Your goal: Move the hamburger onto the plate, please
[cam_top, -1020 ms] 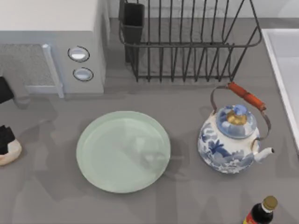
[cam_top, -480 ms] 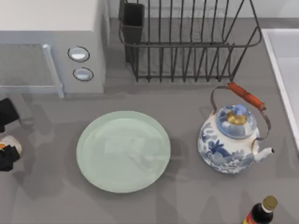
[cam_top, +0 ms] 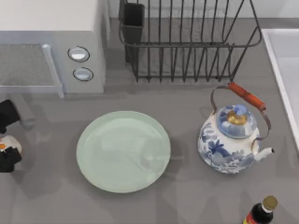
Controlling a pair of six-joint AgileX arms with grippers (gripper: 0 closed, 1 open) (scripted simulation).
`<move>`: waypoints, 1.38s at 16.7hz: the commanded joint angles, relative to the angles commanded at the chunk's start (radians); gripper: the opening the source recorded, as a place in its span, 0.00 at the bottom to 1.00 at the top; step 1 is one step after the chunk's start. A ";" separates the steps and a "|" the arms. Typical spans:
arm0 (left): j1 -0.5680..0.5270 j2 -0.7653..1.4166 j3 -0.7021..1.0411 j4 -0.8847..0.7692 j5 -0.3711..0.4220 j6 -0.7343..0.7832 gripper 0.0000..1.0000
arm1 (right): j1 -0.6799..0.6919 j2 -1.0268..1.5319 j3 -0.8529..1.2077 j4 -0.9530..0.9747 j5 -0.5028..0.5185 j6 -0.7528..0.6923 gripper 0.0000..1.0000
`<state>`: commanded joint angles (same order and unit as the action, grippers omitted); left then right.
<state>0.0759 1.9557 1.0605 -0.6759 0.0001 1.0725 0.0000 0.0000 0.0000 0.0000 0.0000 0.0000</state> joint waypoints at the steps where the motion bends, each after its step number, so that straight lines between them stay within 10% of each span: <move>1: 0.000 0.000 0.000 0.000 0.000 0.000 0.92 | 0.000 0.000 0.000 0.000 0.000 0.000 1.00; 13: 0.000 0.000 0.000 0.000 0.000 0.000 0.02 | 0.000 0.000 0.000 0.000 0.000 0.000 1.00; 23: 0.013 -0.069 0.010 -0.083 -0.007 0.003 0.00 | 0.000 0.000 0.000 0.000 0.000 0.000 1.00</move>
<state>0.0890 1.8871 1.0702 -0.7585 -0.0064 1.0756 0.0000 0.0000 0.0000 0.0000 0.0000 0.0000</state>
